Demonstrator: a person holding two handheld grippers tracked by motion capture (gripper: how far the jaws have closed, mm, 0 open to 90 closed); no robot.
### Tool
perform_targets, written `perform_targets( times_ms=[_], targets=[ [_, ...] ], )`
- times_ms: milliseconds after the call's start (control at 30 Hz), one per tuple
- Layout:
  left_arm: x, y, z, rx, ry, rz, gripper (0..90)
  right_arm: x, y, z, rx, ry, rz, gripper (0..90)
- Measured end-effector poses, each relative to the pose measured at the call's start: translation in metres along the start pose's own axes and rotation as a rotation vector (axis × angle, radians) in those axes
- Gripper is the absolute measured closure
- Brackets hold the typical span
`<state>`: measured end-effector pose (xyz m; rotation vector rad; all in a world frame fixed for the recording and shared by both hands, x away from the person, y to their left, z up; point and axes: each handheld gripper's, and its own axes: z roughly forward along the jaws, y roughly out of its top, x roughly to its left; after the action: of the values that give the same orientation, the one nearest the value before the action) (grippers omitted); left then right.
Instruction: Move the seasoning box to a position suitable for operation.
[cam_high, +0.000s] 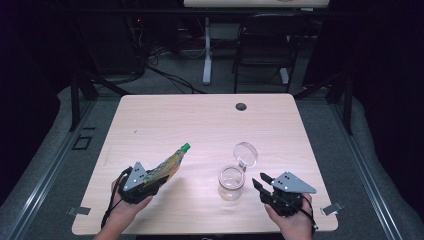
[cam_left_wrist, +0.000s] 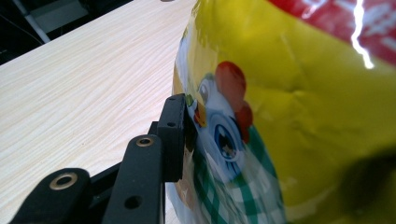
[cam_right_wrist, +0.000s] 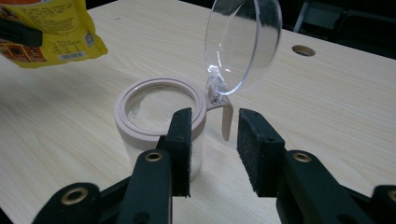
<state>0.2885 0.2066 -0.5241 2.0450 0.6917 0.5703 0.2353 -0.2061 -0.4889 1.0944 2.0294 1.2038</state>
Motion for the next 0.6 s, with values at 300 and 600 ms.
perform_targets(
  times_ms=[300,600],
  targets=[
    [-0.005,0.002,0.001,0.013,0.003,0.027,64.5,0.006,0.001,0.002,0.01,0.012,-0.026,68.2],
    [-0.011,0.006,0.004,0.033,0.021,0.071,64.5,0.014,0.008,0.004,-0.019,0.025,-0.058,68.3]
  ],
)
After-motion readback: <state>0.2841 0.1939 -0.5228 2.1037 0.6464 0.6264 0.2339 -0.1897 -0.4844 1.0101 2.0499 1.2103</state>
